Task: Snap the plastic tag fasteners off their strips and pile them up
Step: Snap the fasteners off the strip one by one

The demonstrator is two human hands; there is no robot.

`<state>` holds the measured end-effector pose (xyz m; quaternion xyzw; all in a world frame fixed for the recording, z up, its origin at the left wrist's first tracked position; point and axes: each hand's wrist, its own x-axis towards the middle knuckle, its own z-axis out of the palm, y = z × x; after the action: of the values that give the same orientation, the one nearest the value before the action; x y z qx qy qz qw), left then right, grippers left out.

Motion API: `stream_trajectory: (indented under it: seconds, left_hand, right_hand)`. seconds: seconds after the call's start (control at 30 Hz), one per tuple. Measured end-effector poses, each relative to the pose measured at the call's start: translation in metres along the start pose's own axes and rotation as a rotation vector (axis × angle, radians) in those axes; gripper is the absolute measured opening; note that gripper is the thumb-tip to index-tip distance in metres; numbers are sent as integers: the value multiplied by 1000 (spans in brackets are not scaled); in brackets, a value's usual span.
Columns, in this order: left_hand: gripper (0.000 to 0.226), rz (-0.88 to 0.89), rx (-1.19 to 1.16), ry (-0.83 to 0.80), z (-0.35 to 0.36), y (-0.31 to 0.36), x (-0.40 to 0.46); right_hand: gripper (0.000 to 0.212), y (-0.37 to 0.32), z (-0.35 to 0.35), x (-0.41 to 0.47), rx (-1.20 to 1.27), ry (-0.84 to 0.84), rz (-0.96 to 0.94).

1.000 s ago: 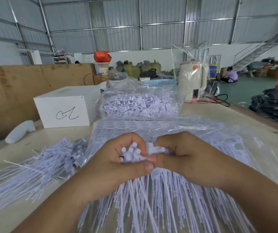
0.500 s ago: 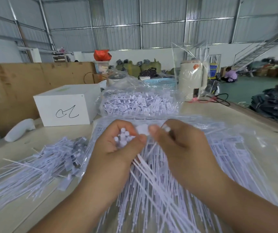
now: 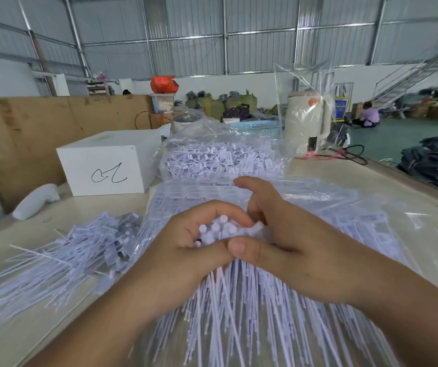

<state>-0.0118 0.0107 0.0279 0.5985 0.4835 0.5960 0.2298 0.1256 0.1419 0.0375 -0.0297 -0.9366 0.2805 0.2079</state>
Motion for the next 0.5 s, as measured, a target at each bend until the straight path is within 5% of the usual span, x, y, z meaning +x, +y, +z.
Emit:
stream_trajectory:
  seconds: [0.2, 0.4, 0.5]
  left_hand:
    - [37, -113, -7, -121, -1, -2, -1]
    - [17, -172, 67, -165, -7, -1, 0]
    - [6, -161, -27, -199, -7, 1, -1]
  right_hand:
    - [87, -12, 0, -5, -62, -113, 35]
    - [92, -13, 1, -5, -70, -92, 44]
    - [77, -10, -4, -3, -24, -95, 19]
